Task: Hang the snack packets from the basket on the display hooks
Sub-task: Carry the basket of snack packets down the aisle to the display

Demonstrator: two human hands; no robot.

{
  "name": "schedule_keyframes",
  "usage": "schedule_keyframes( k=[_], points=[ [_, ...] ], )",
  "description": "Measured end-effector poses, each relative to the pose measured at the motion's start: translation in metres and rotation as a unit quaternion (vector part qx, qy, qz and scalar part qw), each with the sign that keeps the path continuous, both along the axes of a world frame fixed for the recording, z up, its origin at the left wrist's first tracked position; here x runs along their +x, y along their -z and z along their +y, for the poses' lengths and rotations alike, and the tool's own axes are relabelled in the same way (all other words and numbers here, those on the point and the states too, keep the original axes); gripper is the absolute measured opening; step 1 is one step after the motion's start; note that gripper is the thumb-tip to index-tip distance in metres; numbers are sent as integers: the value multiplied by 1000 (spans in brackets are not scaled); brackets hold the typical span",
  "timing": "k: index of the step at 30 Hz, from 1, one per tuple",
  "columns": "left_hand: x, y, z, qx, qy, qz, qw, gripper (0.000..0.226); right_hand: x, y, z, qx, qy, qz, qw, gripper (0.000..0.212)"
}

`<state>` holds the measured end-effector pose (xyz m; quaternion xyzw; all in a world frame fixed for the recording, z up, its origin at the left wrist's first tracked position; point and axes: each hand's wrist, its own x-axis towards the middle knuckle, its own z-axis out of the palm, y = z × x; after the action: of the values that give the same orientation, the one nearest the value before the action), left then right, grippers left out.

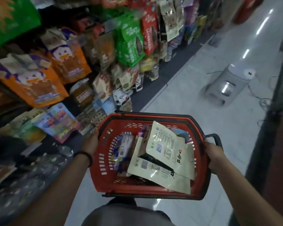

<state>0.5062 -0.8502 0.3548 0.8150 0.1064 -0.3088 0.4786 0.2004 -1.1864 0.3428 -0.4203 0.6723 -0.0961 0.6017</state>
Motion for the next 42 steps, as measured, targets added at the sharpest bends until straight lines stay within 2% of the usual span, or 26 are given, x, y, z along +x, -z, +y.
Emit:
schedule_keyframes(
  k=[4,8,10,14,17,22,29,42],
  points=[
    [56,2,-113,-33,73,32,996,64,11,-22,-68,7,60,-5,998,43],
    [99,-7,-226,-38,163,21,986,50,13,-46,-125,-29,119,-19,992,38],
    [118,-12,-286,-49,207,5,977,40,14,-55,-160,-40,144,-31,988,43],
    [145,-12,-397,-17,271,0,963,65,16,-61,-229,-53,190,-40,980,33],
    [154,-12,-477,-6,297,1,955,64,15,-53,-288,-51,219,-35,974,25],
    [158,-5,-598,7,297,-22,954,52,26,-33,-404,-37,223,-47,973,26],
    [176,-21,-739,20,246,-47,968,38,65,-36,-574,-21,196,-43,979,32],
    [312,16,-997,16,223,4,975,40,203,-15,-866,-11,178,7,984,50]
  ],
)
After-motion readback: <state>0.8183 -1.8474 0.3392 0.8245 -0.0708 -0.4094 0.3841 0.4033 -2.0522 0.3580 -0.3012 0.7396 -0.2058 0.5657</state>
